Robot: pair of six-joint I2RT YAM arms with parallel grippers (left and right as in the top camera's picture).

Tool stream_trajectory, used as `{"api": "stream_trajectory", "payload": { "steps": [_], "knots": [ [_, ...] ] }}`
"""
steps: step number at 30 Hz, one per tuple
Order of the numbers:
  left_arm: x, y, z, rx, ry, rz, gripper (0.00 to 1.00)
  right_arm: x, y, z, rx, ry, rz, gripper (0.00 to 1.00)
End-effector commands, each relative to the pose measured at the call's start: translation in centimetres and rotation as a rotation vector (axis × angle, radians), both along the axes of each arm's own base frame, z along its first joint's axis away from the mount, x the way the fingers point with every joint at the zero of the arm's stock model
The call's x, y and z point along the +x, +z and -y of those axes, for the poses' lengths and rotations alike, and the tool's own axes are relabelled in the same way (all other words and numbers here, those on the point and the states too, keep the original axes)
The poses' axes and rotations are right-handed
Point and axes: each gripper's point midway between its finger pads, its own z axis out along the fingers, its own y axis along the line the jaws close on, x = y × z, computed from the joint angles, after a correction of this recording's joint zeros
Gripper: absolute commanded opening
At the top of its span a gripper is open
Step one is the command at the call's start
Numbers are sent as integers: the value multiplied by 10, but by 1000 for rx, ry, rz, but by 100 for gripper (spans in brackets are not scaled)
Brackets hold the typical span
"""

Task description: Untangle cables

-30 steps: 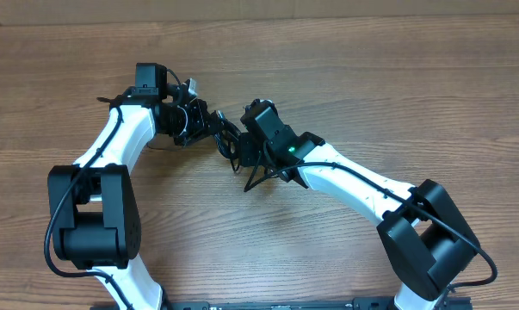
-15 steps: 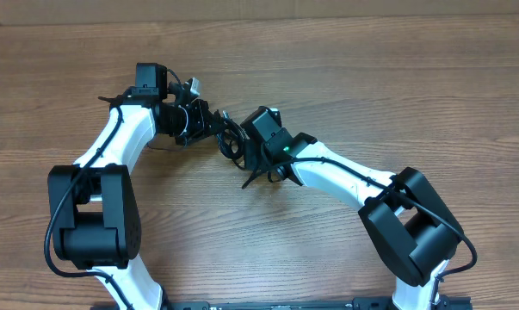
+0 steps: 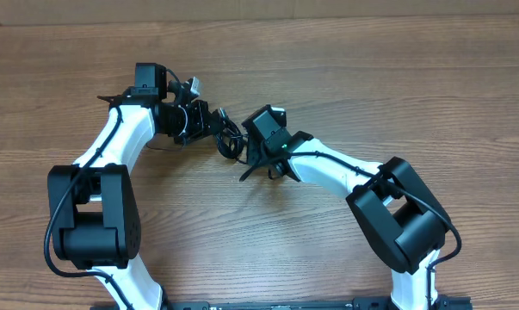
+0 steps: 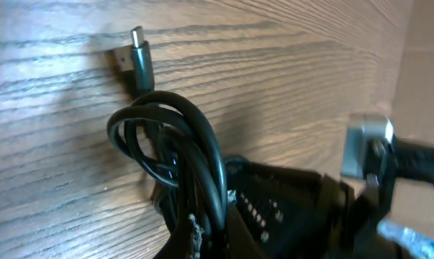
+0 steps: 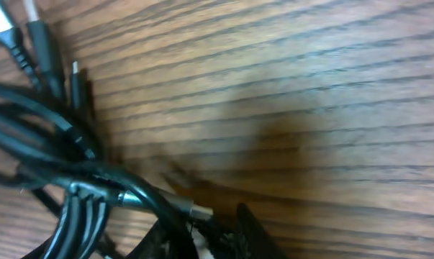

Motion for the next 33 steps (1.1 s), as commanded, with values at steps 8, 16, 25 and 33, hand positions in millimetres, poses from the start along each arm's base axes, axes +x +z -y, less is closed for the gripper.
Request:
{"api": "stream_trajectory", "payload": {
  "steps": [8,16,25,33],
  "knots": [
    [7,38,-16,-111,-103,195,4,30,-22,73,-109,-214,-17,24],
    [2,60,-26,-240,-145,279,4,46,-3,90,-218,-215,30,24],
    [-1,70,-27,-301,-172,325,4,55,2,109,-166,-256,-30,25],
    [-9,81,-22,-360,-233,396,4,58,-3,146,-157,-328,-94,35]
  ]
}}
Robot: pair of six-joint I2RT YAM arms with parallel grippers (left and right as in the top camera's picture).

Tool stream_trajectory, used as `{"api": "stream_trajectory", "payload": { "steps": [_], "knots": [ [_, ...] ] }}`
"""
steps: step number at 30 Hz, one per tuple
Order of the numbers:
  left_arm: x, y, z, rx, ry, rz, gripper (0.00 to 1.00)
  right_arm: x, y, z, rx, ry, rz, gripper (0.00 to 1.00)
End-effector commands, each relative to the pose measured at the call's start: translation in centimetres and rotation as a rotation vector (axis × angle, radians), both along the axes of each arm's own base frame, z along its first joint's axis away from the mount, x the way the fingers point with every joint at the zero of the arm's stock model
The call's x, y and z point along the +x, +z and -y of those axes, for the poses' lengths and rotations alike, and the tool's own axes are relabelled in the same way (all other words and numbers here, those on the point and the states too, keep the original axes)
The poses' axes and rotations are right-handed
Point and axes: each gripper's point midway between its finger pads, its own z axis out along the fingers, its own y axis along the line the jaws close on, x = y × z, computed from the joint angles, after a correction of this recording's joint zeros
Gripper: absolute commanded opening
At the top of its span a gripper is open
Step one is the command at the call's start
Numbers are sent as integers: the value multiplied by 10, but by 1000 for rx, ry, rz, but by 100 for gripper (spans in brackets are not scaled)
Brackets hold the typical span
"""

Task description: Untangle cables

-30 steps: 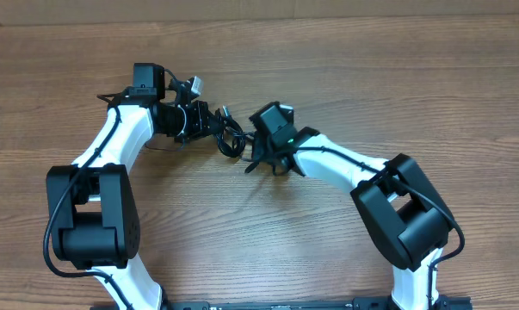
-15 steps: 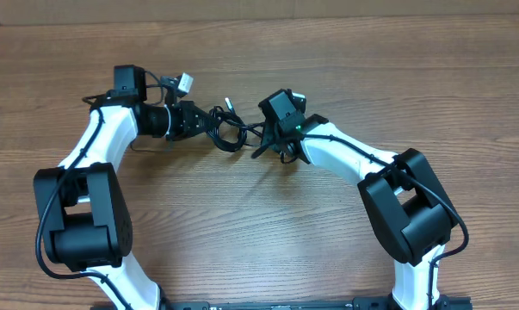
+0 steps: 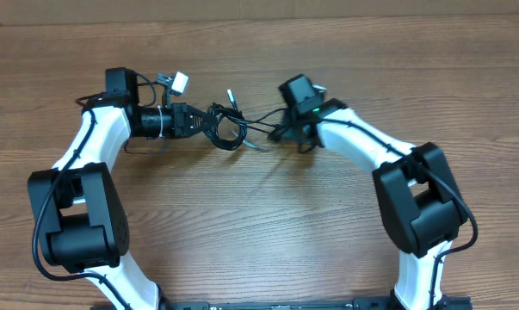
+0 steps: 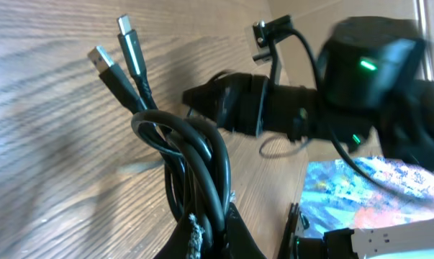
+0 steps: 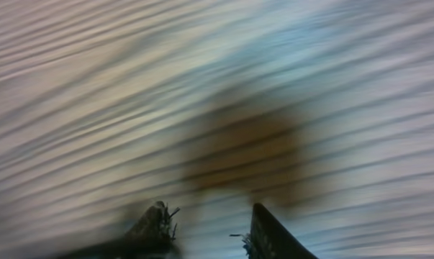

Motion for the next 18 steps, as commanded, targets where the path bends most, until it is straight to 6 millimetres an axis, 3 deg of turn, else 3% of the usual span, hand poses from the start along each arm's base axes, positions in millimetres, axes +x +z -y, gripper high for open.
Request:
{"api": "stream_trajectory", "payload": {
  "steps": [1,12,18],
  "knots": [
    [4,29,-9,-54,-7,116,4,8,-16,54,-64,-116,-37,36],
    [5,28,-9,-47,-11,131,4,-6,-23,83,-58,-119,-146,42],
    [8,24,-11,-1,-25,188,4,-17,6,110,-60,-173,-165,45]
  ]
}}
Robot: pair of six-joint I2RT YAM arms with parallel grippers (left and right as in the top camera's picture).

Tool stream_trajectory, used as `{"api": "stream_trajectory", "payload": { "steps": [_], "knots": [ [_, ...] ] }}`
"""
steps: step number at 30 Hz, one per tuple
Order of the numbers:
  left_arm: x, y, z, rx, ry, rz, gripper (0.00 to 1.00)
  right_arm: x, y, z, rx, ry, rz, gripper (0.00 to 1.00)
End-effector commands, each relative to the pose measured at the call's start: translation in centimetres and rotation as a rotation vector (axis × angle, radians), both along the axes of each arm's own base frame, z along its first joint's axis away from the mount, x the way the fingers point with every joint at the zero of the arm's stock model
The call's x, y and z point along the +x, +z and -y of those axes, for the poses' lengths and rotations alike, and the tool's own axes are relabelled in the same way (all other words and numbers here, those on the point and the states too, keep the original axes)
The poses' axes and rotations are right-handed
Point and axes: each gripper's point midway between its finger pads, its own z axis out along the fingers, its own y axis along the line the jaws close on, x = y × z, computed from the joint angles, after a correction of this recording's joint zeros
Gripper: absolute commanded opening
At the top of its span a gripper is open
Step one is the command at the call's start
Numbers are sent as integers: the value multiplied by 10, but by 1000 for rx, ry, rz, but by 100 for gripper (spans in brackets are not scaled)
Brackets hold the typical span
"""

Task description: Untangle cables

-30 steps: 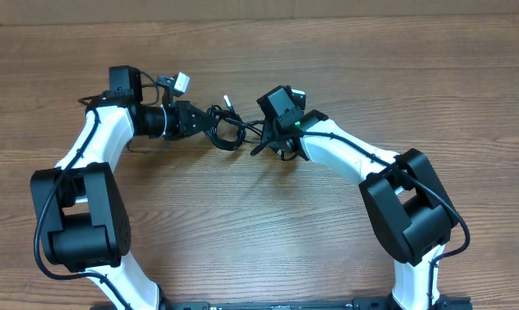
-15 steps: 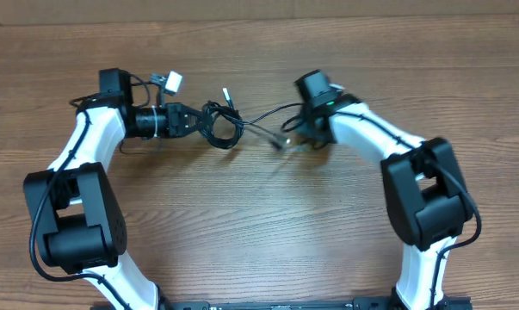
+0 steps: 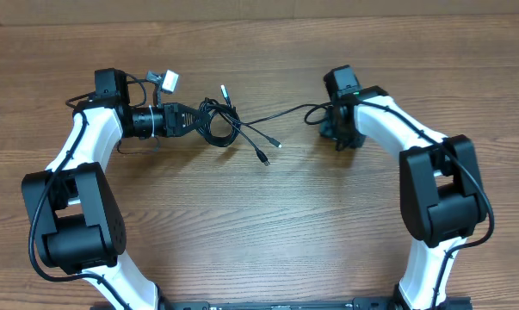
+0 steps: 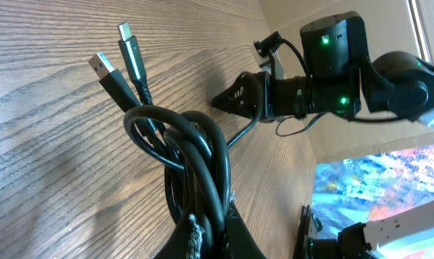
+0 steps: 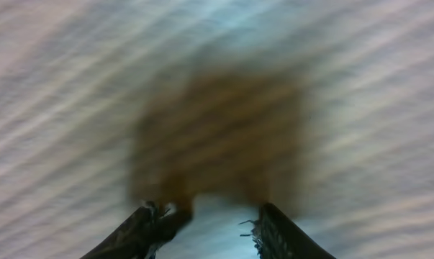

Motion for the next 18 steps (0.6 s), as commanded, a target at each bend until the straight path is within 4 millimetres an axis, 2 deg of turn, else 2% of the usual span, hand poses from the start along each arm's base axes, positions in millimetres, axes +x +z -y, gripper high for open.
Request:
{"api": "stream_trajectory", "payload": {
  "steps": [1,7,11,15,18],
  "knots": [
    [3,18,0,13,-20,99,4,-3,29,17,13,-33,30,45],
    [5,17,0,22,-18,105,4,-12,91,28,28,-31,118,52],
    [4,17,3,24,-29,115,4,-20,111,19,87,0,135,61],
    [2,17,11,27,-57,133,4,-24,117,-18,266,175,125,62],
    [0,17,19,29,-82,150,4,-29,129,-53,434,368,148,69]
  ]
}}
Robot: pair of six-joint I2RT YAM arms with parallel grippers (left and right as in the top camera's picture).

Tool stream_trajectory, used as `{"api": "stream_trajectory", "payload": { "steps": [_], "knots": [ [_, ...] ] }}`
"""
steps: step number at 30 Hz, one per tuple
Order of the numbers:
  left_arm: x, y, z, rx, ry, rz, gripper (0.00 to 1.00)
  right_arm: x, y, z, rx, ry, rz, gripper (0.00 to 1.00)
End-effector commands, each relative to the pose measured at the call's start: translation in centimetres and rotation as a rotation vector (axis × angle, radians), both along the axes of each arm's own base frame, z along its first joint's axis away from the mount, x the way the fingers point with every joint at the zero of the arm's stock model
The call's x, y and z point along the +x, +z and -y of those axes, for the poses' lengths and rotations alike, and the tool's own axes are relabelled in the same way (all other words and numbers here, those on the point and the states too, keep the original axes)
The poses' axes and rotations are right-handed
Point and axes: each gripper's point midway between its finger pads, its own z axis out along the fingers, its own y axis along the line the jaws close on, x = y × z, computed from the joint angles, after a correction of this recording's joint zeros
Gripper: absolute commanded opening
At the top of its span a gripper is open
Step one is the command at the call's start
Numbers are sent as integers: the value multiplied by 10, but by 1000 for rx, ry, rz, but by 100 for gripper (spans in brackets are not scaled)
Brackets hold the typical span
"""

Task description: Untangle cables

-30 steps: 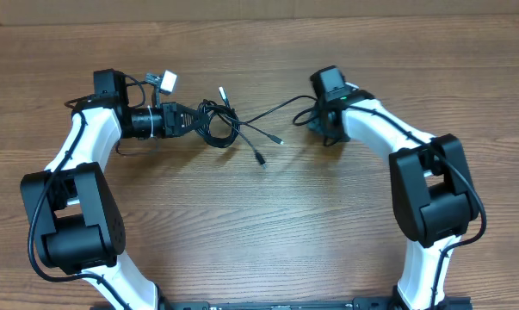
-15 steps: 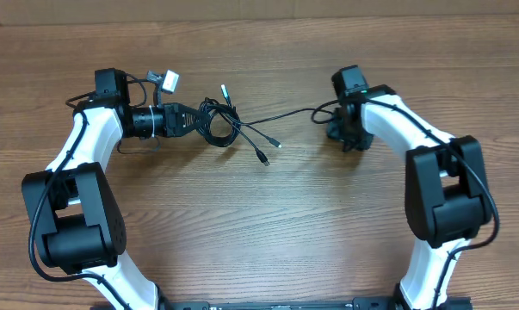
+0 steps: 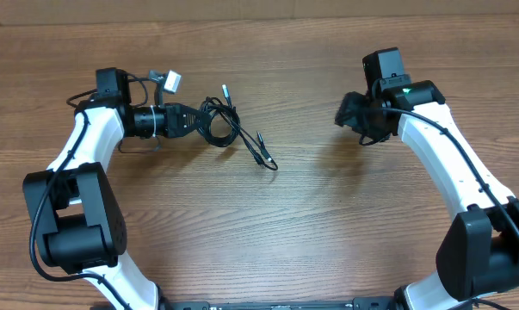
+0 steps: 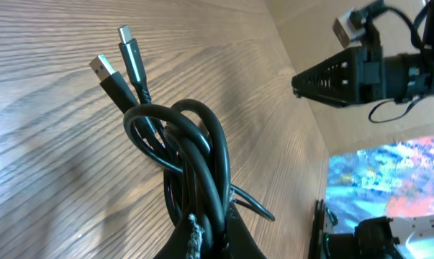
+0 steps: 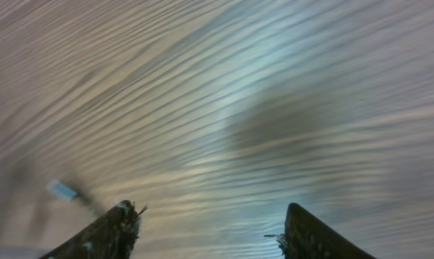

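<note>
A knot of black cables (image 3: 221, 127) hangs from my left gripper (image 3: 193, 120), which is shut on it at the back left of the table. In the left wrist view the cable loops (image 4: 195, 158) rise out of the left gripper (image 4: 209, 224), and two USB plugs (image 4: 123, 57) stick out beyond them. Loose cable strands (image 3: 261, 153) trail from the knot toward the table's middle. My right gripper (image 3: 343, 113) hovers far off to the right, open, with nothing between its fingers (image 5: 116, 226). The right wrist view is blurred.
The wooden table (image 3: 293, 224) carries nothing else. A small white connector (image 3: 169, 80) sits by the left wrist. In the left wrist view the right gripper (image 4: 339, 72) shows at the far edge, with the table's edge beyond it.
A cable strand ran from the knot to my right gripper; now that strand lies slack beside the knot. The right gripper stands wider open and farther right. The left gripper has not moved.
Both grippers were close together at the knot in mid-table. Then they stood apart with strands stretched between them. Then they were farther apart, with one long strand drawn out to the right. Now the strand is free and the right gripper is away from the cables.
</note>
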Motion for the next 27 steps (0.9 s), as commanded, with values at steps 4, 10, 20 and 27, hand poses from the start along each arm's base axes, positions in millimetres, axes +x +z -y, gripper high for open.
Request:
{"api": "stream_trajectory", "payload": {
  "steps": [4,10,20,27],
  "knots": [
    [-1,21,20,-8,-69,103,4,-18,28,-71,338,410,63,74],
    [-4,30,25,-61,-90,111,4,-31,17,-91,357,484,53,75],
    [-9,39,29,-121,-106,107,4,-62,-16,-141,380,611,28,80],
    [-12,45,32,-162,-122,107,4,-67,-19,-180,404,674,67,82]
  ]
}}
